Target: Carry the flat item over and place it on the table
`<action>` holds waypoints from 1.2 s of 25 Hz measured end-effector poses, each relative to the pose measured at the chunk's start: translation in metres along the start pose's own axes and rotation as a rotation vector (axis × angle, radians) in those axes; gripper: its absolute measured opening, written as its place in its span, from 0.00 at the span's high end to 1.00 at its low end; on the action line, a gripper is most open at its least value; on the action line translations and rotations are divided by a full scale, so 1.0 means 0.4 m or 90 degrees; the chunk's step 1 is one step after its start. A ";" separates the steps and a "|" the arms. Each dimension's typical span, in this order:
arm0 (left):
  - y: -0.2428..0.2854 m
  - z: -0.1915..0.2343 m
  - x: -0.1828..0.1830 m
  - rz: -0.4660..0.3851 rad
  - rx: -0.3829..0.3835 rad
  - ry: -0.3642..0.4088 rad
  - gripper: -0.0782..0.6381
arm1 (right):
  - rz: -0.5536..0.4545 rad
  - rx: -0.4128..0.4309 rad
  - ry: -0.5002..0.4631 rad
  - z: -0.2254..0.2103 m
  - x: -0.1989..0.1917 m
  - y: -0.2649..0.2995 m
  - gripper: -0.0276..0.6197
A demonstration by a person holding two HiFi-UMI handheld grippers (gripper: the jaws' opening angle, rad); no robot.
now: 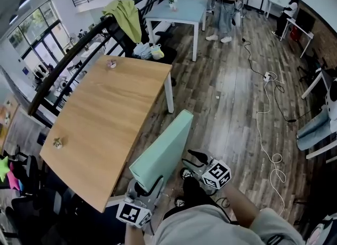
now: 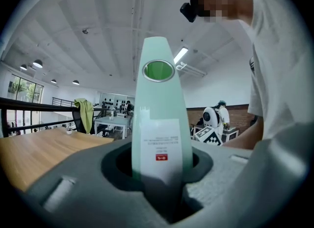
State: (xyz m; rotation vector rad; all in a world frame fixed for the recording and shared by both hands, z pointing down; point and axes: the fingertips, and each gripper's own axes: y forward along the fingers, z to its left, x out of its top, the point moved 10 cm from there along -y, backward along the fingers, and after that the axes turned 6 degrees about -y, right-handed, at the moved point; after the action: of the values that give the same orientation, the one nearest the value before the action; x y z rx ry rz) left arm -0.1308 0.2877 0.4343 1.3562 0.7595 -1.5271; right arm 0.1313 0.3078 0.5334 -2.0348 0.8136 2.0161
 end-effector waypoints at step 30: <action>0.307 0.301 0.048 0.011 0.178 -0.110 0.63 | 0.035 0.314 0.069 -0.396 0.038 0.382 0.49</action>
State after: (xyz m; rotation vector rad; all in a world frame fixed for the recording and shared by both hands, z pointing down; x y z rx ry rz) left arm -0.0659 0.1287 0.4552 1.4034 0.4371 -1.7599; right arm 0.1955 0.0998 0.5701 -1.8547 1.2515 1.5347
